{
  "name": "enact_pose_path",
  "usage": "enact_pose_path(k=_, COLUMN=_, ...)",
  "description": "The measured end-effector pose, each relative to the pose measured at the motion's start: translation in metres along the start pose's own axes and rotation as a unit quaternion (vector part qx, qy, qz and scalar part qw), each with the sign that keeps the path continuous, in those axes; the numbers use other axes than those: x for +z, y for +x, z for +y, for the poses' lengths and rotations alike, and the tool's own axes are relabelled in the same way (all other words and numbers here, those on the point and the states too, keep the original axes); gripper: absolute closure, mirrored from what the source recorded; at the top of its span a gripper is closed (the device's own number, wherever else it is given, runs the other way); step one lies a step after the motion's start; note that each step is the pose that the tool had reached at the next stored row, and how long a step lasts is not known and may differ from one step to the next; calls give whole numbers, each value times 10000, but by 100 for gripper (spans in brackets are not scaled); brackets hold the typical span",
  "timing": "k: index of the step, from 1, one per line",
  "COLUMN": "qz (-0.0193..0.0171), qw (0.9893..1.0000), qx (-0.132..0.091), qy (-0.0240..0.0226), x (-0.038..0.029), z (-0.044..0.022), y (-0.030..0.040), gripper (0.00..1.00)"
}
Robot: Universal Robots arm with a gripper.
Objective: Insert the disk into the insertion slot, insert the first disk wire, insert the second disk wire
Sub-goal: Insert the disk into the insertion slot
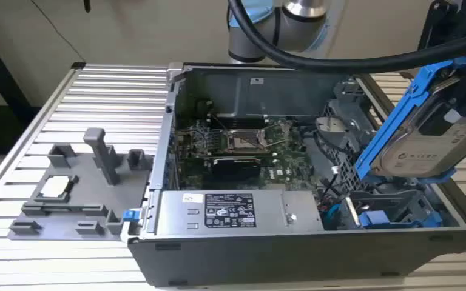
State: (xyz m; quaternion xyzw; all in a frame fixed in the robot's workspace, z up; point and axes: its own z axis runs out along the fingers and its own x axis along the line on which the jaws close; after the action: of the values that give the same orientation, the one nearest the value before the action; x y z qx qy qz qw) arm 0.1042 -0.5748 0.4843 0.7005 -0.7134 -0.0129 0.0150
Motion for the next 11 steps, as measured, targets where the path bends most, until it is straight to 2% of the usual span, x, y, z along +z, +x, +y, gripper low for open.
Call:
enact_pose_path(k=5, qz=1, qw=10000, qx=0, qy=0, x=2, z=0, y=0, gripper=67)
enact_pose_path(k=11, qz=-5, qw=10000, qx=0, qy=0, x=46, z=-2, y=-1, gripper=67)
